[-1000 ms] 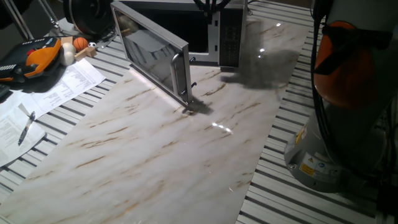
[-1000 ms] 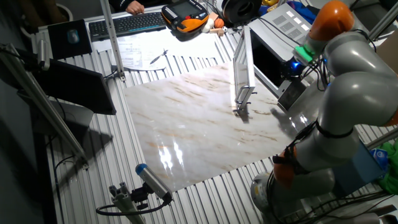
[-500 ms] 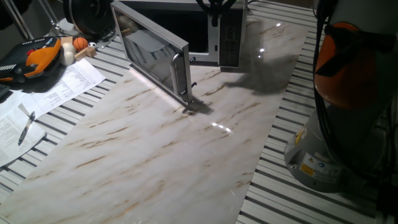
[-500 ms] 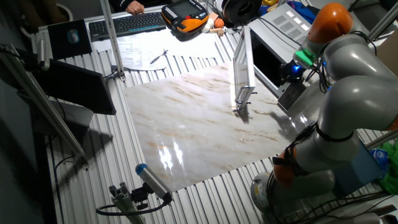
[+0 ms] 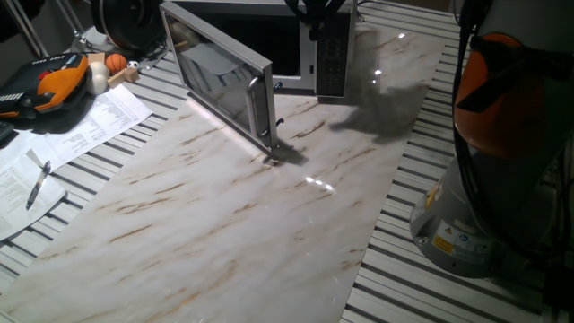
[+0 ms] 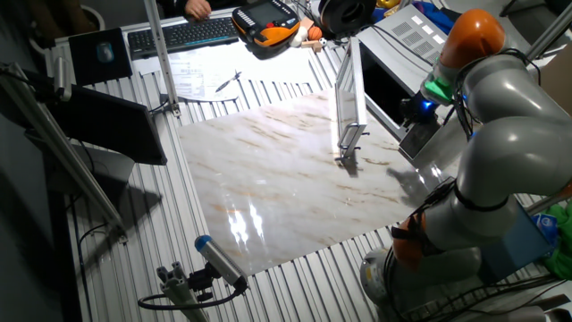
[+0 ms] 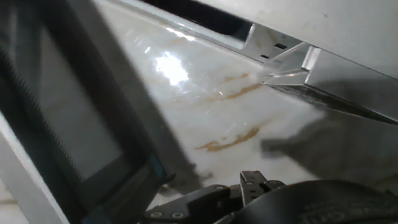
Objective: Open the microwave door
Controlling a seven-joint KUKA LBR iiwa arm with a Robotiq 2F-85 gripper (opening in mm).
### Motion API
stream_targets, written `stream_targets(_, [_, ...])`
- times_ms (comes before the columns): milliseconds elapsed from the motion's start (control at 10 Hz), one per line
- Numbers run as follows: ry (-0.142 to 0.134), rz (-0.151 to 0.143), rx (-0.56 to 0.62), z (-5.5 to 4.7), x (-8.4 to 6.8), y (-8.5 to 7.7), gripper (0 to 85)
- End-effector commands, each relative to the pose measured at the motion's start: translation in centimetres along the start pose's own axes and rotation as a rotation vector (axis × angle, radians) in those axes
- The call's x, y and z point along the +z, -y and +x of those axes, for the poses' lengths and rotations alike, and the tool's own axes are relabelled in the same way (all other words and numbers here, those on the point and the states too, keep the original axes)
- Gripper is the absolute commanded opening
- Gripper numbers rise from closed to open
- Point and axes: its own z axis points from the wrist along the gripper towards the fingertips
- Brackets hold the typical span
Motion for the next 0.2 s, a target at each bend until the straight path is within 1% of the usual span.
stream_targets(0, [0.000, 0.002, -0.061, 0.22, 0.24, -0.07, 0.0])
stream_targets(100, [0.007, 0.001, -0.060, 0.61, 0.48, -0.15, 0.0])
